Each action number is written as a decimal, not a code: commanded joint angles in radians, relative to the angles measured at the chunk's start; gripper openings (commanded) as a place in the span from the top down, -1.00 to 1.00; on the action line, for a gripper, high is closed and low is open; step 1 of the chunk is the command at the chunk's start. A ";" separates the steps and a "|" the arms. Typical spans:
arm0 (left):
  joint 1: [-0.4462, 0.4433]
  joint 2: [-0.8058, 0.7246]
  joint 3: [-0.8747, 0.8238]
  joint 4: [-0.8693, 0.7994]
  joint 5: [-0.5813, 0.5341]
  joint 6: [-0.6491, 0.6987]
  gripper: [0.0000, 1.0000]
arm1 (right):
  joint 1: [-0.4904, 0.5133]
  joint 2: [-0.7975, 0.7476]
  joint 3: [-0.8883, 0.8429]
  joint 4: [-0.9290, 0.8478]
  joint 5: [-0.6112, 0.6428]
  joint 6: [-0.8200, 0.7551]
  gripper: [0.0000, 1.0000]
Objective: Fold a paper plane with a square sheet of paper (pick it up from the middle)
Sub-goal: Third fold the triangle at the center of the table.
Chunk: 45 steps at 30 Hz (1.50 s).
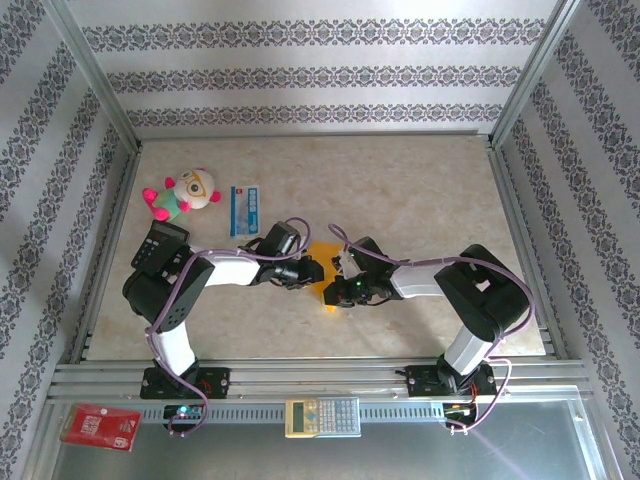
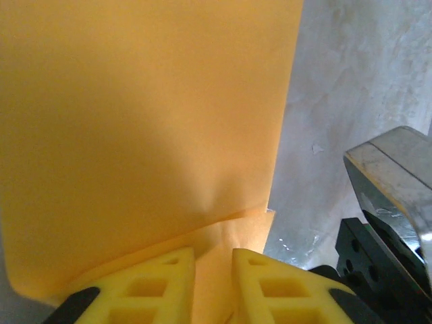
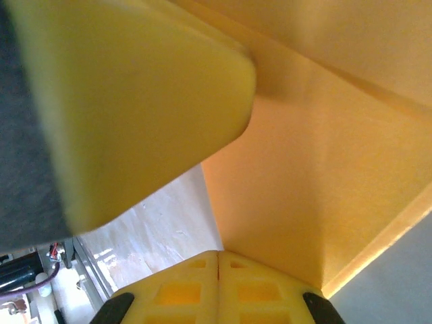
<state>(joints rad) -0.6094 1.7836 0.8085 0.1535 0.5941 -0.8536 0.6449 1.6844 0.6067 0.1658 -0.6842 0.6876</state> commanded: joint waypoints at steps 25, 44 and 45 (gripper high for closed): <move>0.027 0.043 -0.048 0.073 0.024 -0.050 0.68 | -0.038 0.097 -0.040 -0.202 0.123 -0.039 1.00; 0.125 0.090 0.014 0.022 0.036 0.019 0.62 | -0.044 0.104 -0.016 -0.267 0.140 -0.072 1.00; 0.134 0.092 0.019 0.020 0.037 0.024 0.62 | -0.046 0.104 -0.015 -0.269 0.141 -0.073 1.00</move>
<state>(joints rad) -0.5381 1.8355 0.8024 0.2050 0.7437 -0.8829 0.6147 1.7168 0.6472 0.0891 -0.7277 0.6548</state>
